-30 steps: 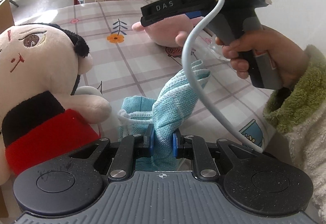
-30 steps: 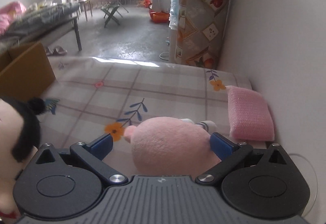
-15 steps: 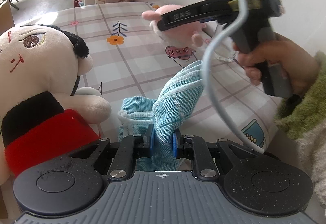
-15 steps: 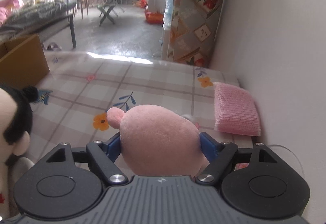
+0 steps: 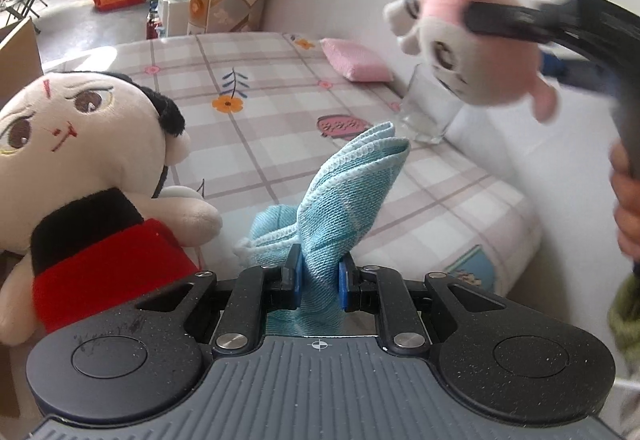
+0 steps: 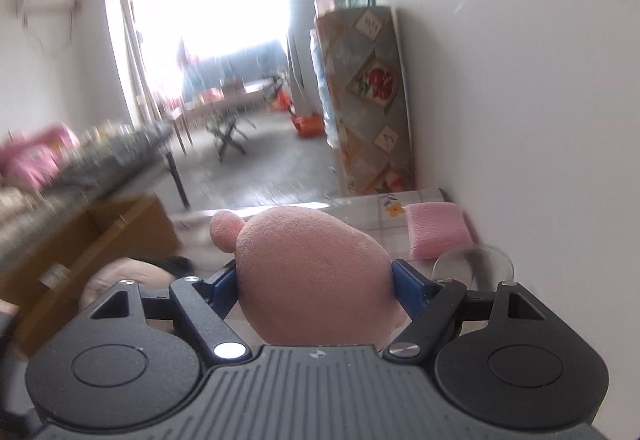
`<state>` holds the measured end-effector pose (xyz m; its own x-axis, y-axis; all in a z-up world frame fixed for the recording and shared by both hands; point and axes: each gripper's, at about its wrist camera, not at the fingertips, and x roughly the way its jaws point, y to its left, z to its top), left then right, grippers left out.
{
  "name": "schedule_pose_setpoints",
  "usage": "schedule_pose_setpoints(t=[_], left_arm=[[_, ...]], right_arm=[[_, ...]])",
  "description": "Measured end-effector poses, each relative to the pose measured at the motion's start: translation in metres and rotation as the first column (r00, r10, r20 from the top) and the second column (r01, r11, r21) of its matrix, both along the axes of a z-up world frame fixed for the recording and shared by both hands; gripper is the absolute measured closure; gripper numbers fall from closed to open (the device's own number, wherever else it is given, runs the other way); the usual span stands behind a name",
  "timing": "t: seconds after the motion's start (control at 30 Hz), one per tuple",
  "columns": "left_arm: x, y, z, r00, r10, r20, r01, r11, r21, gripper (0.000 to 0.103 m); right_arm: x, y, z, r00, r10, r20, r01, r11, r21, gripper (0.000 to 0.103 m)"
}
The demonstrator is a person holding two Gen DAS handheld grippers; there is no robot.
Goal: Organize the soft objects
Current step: 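Carry the blue towel in the left tool to the box while the right tool carries the pig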
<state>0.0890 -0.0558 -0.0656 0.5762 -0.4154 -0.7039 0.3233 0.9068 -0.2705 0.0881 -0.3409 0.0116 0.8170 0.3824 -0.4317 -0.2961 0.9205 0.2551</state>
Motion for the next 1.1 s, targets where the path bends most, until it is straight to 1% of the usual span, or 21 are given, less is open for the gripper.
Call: schedule_pose_setpoints(t=[0.1,0.2,0.3,0.4,0.5,0.57,0.63,0.7,0.8,0.87,0.97,1.03,1.1], left_arm=[[-0.011,0.008,0.013,1.0,0.003,0.01,-0.003,0.999,-0.044,0.088],[-0.025,0.022,0.028,0.999,0.023,0.025,-0.02,0.995,-0.099,0.088],[-0.037,0.04,0.042,0.998,0.053,0.027,-0.048,0.986,-0.163,0.088],[-0.05,0.064,0.058,0.994,0.099,0.041,-0.087,0.968,-0.233,0.088],[-0.067,0.095,0.078,0.985,0.16,0.066,-0.131,0.94,-0.316,0.088],[-0.075,0.116,0.091,0.978,0.192,0.085,-0.15,0.923,-0.355,0.088],[-0.085,0.14,0.105,0.964,0.241,0.108,-0.185,0.908,-0.376,0.088],[-0.093,0.16,0.117,0.946,0.296,0.135,-0.227,0.897,-0.378,0.088],[-0.106,0.194,0.133,0.905,0.387,0.179,-0.304,0.88,-0.365,0.088],[-0.111,0.214,0.14,0.869,0.45,0.208,-0.369,0.868,-0.333,0.088],[-0.11,0.24,0.147,0.817,0.521,0.247,-0.461,0.848,-0.263,0.088],[-0.102,0.256,0.147,0.799,0.545,0.254,-0.508,0.838,-0.2,0.088],[-0.089,0.268,0.142,0.799,0.545,0.253,-0.533,0.837,-0.122,0.088]], right_arm=[[-0.031,-0.007,0.008,1.0,0.019,0.014,-0.02,0.995,0.102,0.021],[-0.054,-0.001,0.015,0.999,0.03,0.042,-0.036,0.991,0.132,0.021],[-0.069,0.006,0.024,0.996,0.054,0.075,-0.066,0.984,0.168,0.021],[-0.074,0.015,0.037,0.989,0.104,0.102,-0.124,0.97,0.21,0.021],[-0.078,0.032,0.052,0.978,0.161,0.132,-0.188,0.955,0.231,0.021],[-0.076,0.046,0.062,0.966,0.205,0.156,-0.239,0.938,0.25,0.021],[-0.074,0.061,0.07,0.952,0.251,0.175,-0.293,0.915,0.279,0.021],[-0.066,0.079,0.076,0.934,0.303,0.188,-0.35,0.883,0.314,0.021],[-0.057,0.113,0.082,0.909,0.365,0.201,-0.415,0.84,0.351,0.021],[-0.047,0.136,0.085,0.892,0.404,0.203,-0.452,0.808,0.378,0.021],[-0.034,0.168,0.083,0.867,0.459,0.194,-0.497,0.765,0.41,0.021],[-0.024,0.187,0.08,0.852,0.492,0.181,-0.519,0.744,0.42,0.021],[-0.014,0.207,0.076,0.838,0.522,0.157,-0.535,0.73,0.426,0.021]])
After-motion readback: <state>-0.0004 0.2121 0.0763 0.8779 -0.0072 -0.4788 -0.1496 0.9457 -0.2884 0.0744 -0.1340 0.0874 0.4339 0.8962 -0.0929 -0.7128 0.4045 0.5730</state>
